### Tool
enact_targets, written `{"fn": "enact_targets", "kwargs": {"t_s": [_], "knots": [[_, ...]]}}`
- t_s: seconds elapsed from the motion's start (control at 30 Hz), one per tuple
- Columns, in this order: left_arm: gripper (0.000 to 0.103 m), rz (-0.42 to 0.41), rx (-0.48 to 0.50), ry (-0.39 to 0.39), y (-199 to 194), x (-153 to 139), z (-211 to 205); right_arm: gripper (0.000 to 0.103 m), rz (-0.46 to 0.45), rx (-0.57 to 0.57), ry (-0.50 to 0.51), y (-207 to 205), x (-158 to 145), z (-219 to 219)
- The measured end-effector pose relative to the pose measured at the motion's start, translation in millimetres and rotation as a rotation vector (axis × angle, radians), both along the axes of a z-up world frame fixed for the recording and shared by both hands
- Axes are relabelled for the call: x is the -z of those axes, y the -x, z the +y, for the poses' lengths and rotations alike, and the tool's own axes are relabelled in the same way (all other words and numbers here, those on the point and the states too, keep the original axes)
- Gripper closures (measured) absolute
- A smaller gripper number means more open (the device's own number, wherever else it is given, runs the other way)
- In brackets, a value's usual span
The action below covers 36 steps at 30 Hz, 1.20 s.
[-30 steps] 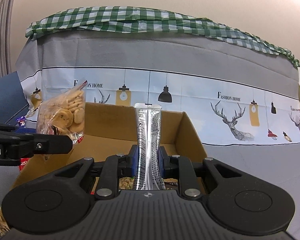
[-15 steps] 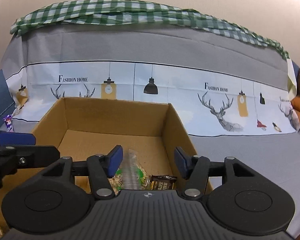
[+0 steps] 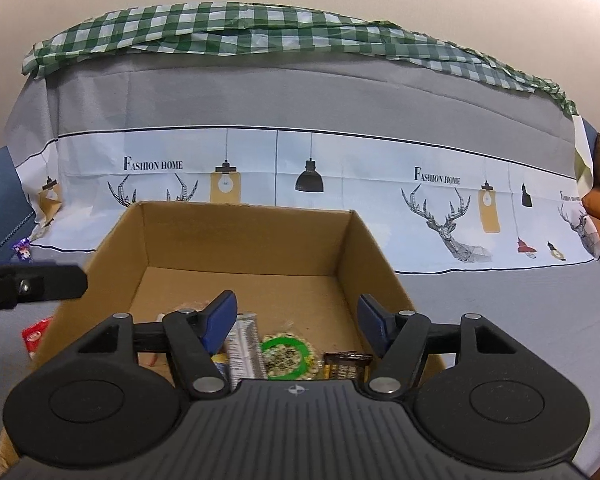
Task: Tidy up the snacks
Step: 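Move both tools back from the box toward the red snack packs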
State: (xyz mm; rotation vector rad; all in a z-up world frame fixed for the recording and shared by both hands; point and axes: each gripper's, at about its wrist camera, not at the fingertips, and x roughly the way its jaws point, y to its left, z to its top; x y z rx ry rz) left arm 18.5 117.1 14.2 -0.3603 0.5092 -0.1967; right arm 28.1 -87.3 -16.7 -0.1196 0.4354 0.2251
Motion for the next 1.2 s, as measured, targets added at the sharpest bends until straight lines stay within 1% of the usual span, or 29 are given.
{"fn": "enact_targets", "kwargs": {"t_s": [0.17,0.23,0.27,0.33,0.37,0.4,0.43,0.5,0.6,0.67,0.73,0.77,0.9,0.97,1.03,1.1,1.13,1.17,1.2], "knots": [[0.057,0.021,-0.026,0.018,14.6,-3.4,20.3,0.035,0.002,-0.003,-0.038,7.7,-3.3,17.5],[0.059,0.084,-0.002,0.049,13.4,1.9,30.7,0.035,0.003,-0.014,-0.050,12.9,-4.1,26.8],[0.063,0.112,0.011,0.033,12.4,4.8,33.5,0.035,0.003,-0.023,-0.055,15.6,-4.3,31.9],[0.064,0.135,0.011,-0.058,14.7,8.3,42.4,0.035,0.004,-0.050,-0.058,20.4,-4.1,42.6],[0.064,0.138,-0.007,-0.075,16.9,10.3,50.8,0.036,0.005,-0.067,-0.054,22.9,-3.9,49.2],[0.064,0.146,-0.038,-0.054,19.4,13.6,62.7,0.036,0.005,-0.082,-0.051,24.9,-3.5,55.0],[0.067,0.159,-0.074,-0.023,21.1,17.1,75.4,0.036,0.003,-0.102,-0.049,27.2,-3.6,61.4],[0.068,0.167,-0.150,-0.007,24.2,17.9,95.0,0.038,-0.006,-0.137,-0.045,31.1,-3.8,71.8],[0.068,0.188,-0.257,0.023,30.3,19.5,121.1,0.048,-0.001,-0.180,-0.052,35.6,-2.5,86.3],[0.068,0.225,-0.322,0.032,30.7,22.2,134.8,0.068,0.007,-0.209,-0.060,38.5,-0.6,96.3],[0.068,0.264,-0.371,0.047,28.8,26.4,145.7,0.077,0.003,-0.230,-0.071,43.1,0.6,106.6],[0.068,0.284,-0.394,0.057,28.5,28.8,150.3,0.078,0.001,-0.243,-0.077,45.9,1.2,111.7],[0.068,0.338,-0.466,0.143,28.9,39.3,170.4,0.078,0.002,-0.308,-0.079,60.5,3.0,135.0],[0.068,0.357,-0.497,0.169,29.5,43.3,177.6,0.078,-0.013,-0.345,-0.066,68.4,2.9,146.7],[0.068,0.366,-0.528,0.181,29.6,45.9,182.7,0.078,-0.021,-0.370,-0.049,74.2,5.1,158.8],[0.068,0.377,-0.554,0.171,30.4,47.3,186.7,0.076,-0.006,-0.390,-0.037,76.6,9.0,169.5],[0.068,0.383,-0.563,0.171,30.7,48.5,187.7,0.068,0.012,-0.403,-0.026,78.0,12.2,174.9],[0.067,0.386,-0.576,0.173,31.1,49.0,190.0,0.057,0.032,-0.414,-0.014,78.1,15.0,180.5],[0.067,0.386,-0.587,0.170,31.9,49.4,191.8,0.054,0.041,-0.421,-0.007,78.9,17.0,185.0]]}}
